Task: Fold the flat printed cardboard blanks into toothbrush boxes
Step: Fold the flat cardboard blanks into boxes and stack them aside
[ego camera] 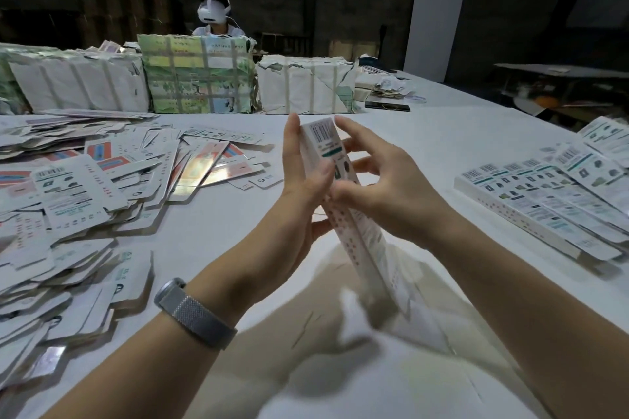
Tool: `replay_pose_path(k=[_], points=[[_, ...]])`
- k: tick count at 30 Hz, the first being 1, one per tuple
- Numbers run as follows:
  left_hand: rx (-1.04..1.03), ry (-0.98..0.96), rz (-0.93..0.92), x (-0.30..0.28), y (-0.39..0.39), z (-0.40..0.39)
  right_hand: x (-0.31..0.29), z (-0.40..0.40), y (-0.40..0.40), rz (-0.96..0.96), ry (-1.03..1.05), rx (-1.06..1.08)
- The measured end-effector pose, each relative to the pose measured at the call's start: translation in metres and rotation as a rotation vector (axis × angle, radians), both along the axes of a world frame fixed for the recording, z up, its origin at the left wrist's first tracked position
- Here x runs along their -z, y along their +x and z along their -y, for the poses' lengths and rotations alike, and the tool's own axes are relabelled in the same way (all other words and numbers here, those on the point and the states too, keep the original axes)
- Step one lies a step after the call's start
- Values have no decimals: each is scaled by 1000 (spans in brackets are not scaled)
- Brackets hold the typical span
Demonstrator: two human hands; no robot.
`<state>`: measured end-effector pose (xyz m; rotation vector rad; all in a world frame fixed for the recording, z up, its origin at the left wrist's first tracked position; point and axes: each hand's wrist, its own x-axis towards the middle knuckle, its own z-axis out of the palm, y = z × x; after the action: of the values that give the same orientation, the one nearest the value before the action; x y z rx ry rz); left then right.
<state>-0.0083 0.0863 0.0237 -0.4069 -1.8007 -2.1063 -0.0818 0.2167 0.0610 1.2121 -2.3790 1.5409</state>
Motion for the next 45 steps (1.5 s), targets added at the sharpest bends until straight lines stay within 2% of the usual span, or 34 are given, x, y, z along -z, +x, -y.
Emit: replay_pose_path(k=[2, 4, 5, 7, 8, 10, 12, 16, 20, 25, 28, 31, 33, 37, 41, 45], points=[[-5, -191, 18, 1, 2, 8, -4, -5, -6, -84, -51, 94], [-163, -263, 66, -1, 2, 12, -8, -14, -22, -196, -8, 276], [-229, -268, 89, -1, 1, 14, -10, -22, -34, -224, 102, 389], [-311, -263, 141, -1, 1, 18, -10, -43, -61, -179, 465, 569], [-334, -261, 157, -1, 1, 21, -8, -54, -73, -113, 621, 600], [-359, -265, 178, -2, 1, 24, 1, -73, -90, 4, 770, 604], [-359, -266, 188, -2, 1, 25, 11, -83, -101, 42, 767, 651], [-352, -310, 190, 2, 1, 26, 20, -94, -118, -8, 721, 874], [-370, -404, 198, 7, 1, 24, 24, -104, -127, 37, 636, 889], [-431, -574, 218, 11, 1, 28, 32, -101, -127, -72, 610, 954], [-486, -647, 211, 12, 0, 36, 26, -87, -121, -30, 389, 852], [-602, -825, 217, 15, -2, 49, 16, -58, -101, 201, 5, 553], [-708, -951, 242, 15, -3, 59, 11, -38, -81, 326, -124, 349], [-837, -999, 317, 9, -2, 79, 11, -11, -44, 439, -155, 84], [-952, -1071, 435, 5, 1, 101, 17, 5, -13, 467, -132, -91], [-1097, -1335, 704, 12, 11, 133, 23, 14, 10, 438, -78, -245]])
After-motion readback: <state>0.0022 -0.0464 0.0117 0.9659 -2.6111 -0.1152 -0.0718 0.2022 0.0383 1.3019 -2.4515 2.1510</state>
